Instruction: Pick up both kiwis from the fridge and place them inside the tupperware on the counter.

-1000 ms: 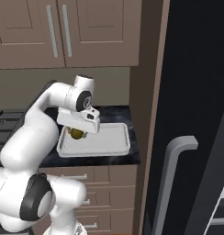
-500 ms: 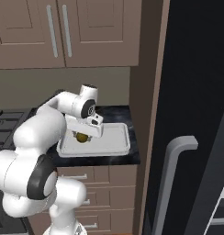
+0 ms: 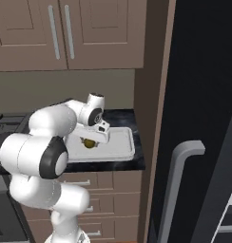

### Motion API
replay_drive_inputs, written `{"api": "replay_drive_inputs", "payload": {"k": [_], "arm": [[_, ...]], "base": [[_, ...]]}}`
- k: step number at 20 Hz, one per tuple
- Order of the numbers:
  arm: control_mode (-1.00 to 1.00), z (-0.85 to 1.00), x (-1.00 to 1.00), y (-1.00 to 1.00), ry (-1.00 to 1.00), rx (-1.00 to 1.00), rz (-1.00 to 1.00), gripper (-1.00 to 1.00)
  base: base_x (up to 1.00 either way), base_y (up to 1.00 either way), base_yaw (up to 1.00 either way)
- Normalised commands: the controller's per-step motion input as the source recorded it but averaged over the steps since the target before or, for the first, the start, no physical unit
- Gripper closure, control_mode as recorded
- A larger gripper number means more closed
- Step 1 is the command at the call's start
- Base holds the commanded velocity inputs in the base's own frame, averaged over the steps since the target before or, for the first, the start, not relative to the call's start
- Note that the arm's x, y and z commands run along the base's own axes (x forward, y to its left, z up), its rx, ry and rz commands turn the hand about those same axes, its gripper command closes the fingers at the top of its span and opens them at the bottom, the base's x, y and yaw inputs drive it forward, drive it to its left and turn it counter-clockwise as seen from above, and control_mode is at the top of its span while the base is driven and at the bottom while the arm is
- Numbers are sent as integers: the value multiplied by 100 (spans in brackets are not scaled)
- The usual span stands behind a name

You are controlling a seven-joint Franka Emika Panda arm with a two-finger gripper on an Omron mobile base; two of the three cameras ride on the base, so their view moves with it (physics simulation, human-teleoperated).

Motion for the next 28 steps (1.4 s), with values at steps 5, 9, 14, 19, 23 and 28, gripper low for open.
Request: {"api": "replay_drive_inputs", "payload": {"k": [5, 9, 14, 19, 23, 28], "arm": [[-100, -29, 43, 0, 0, 0, 0, 100], [-100, -26, 41, 0, 0, 0, 0, 100], [-100, -29, 35, 0, 0, 0, 0, 100], [-100, -31, 31, 0, 0, 0, 0, 100], [-100, -32, 27, 0, 0, 0, 0, 100], [-100, -35, 10, 0, 0, 0, 0, -100]], "base": [[0, 0, 0], [0, 0, 0], [0, 0, 0], [0, 0, 0], [0, 0, 0], [0, 0, 0]]}}
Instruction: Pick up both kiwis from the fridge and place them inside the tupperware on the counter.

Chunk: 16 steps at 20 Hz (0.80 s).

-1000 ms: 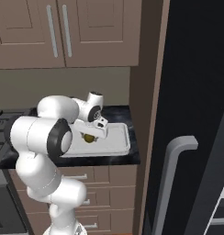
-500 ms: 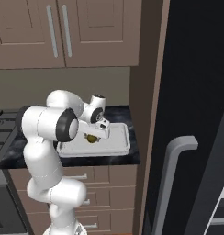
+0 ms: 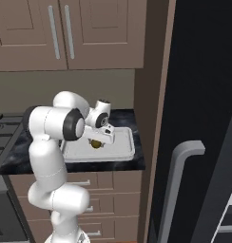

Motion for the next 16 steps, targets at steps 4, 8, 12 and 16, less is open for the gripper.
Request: {"api": "replay_drive_inputs", "payload": {"k": [4, 8, 12, 16], "arm": [[-100, -29, 0, 0, 0, 0, 0, -100], [-100, -9, -20, 0, -1, 0, 0, -100], [-100, 1, -33, 0, -16, 0, -1, -100], [-100, 31, -39, 0, -40, -6, -6, -100]], "base": [[0, 0, 0], [0, 0, 0], [0, 0, 0], [0, 0, 0]]}}
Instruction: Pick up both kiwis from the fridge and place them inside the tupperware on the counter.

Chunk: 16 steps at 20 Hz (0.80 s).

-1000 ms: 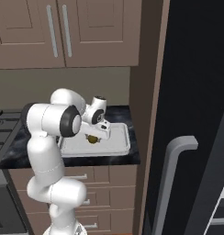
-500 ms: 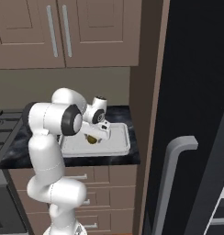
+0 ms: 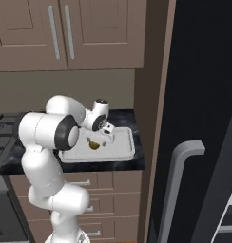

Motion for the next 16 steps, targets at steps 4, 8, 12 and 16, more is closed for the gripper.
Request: {"api": "replay_drive_inputs", "payload": {"k": [4, 8, 12, 16], "arm": [[-100, 53, -40, 3, -44, -17, 0, -100], [-100, 55, -62, 1, -30, -14, 0, -100], [-100, 62, -76, 6, -8, -3, 0, -100], [-100, 68, -85, 5, 0, 0, 0, -100]], "base": [[0, 0, 0], [0, 0, 0], [0, 0, 0], [0, 0, 0]]}}
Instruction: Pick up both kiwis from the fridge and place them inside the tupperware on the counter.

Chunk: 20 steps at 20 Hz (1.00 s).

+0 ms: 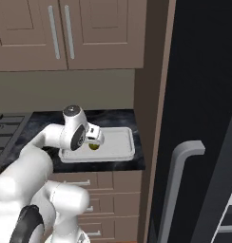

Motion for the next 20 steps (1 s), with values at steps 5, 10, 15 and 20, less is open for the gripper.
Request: {"api": "replay_drive_inputs", "payload": {"k": [5, 10, 15, 20], "arm": [[-100, 78, -73, 9, 0, 0, 0, -100], [-100, 66, -70, 9, 0, 0, 0, -100], [-100, 56, -68, 7, 3, 0, 0, -100], [-100, 52, -45, 11, 14, 0, 0, -100]], "base": [[0, 0, 0], [0, 0, 0], [0, 0, 0], [0, 0, 0]]}}
